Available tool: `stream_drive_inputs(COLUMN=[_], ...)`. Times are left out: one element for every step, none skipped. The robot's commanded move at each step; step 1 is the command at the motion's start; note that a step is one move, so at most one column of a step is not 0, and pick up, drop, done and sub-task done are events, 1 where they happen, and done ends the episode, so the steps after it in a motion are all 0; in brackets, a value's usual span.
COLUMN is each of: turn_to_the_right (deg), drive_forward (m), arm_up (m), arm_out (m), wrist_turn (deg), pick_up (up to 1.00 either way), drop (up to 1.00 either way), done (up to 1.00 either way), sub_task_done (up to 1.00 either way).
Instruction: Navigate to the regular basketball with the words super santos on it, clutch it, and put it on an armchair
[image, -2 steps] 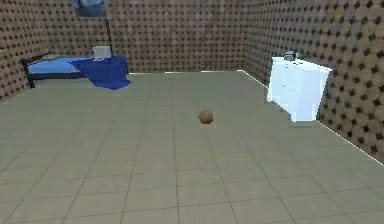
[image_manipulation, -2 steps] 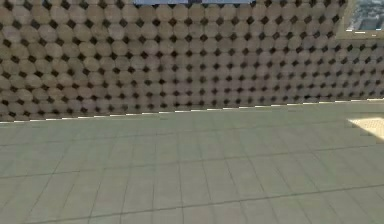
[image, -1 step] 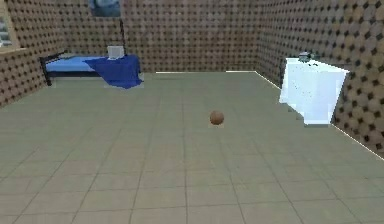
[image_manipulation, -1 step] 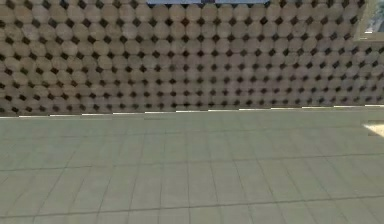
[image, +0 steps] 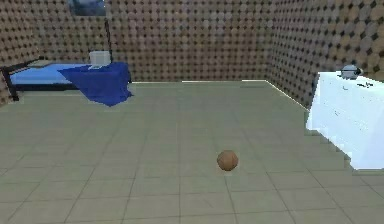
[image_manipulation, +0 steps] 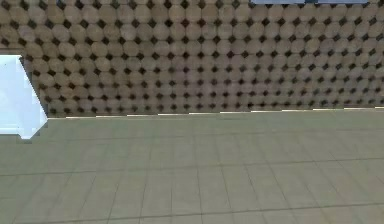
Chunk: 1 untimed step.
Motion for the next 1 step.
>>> stream_drive_inputs(turn_to_the_right=[0.0], drive_forward=[0.95], arm_up=[0.0], arm_out=[0.0], wrist_turn=[0.0], pick_up=[0.0], drop=[0.0], done=[0.0], sub_task_done=[0.0])
